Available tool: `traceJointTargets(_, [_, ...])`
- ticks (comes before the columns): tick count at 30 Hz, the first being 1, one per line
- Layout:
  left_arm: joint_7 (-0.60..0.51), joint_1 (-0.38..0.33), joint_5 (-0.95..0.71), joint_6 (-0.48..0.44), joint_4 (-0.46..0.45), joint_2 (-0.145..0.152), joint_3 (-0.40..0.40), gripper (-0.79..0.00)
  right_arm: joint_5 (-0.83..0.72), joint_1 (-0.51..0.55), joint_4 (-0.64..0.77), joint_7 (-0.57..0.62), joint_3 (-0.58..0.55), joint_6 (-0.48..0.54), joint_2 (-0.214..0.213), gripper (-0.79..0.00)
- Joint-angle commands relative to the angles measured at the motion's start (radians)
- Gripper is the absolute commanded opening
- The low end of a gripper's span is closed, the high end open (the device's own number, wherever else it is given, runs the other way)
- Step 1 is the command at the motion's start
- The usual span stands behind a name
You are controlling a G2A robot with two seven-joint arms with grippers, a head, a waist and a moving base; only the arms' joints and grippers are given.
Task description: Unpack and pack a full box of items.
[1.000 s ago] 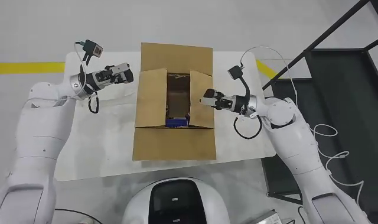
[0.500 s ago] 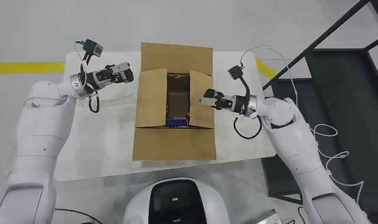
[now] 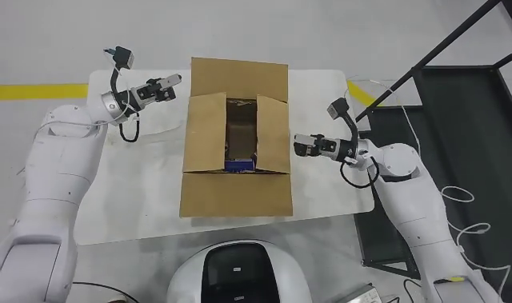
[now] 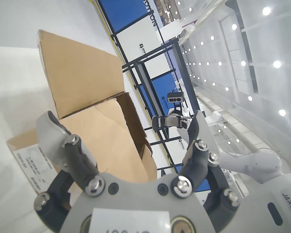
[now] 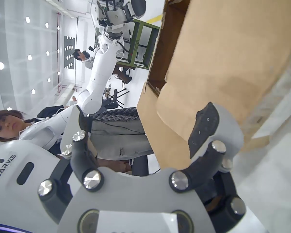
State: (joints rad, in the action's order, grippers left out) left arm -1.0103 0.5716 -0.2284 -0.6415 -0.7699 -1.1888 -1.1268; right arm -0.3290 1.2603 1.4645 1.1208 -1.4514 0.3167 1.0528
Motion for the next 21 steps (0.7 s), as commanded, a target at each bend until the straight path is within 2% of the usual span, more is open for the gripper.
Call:
traceJointTargets(1, [0.011,-0.040,0.008,-0.031,0.055,-0.015,0.030,0.000,-0.015,0.054,0.015,-0.001,-0.032,-0.030,-0.007,0.000])
traceJointTargets(7, [0.048,-0.139,0.029,-0.100,0.211,-0.057,0.099,0.000,0.019,0.170,0.050,-0.011,-0.043,-0.128,-0.017,0.000])
traceJointTargets(21, [0.048,-0.139,0.029,-0.100,0.211,-0.057,0.099,0.000,0.002,0.184,0.058,-0.020,-0.038,-0.138,-0.016,0.000])
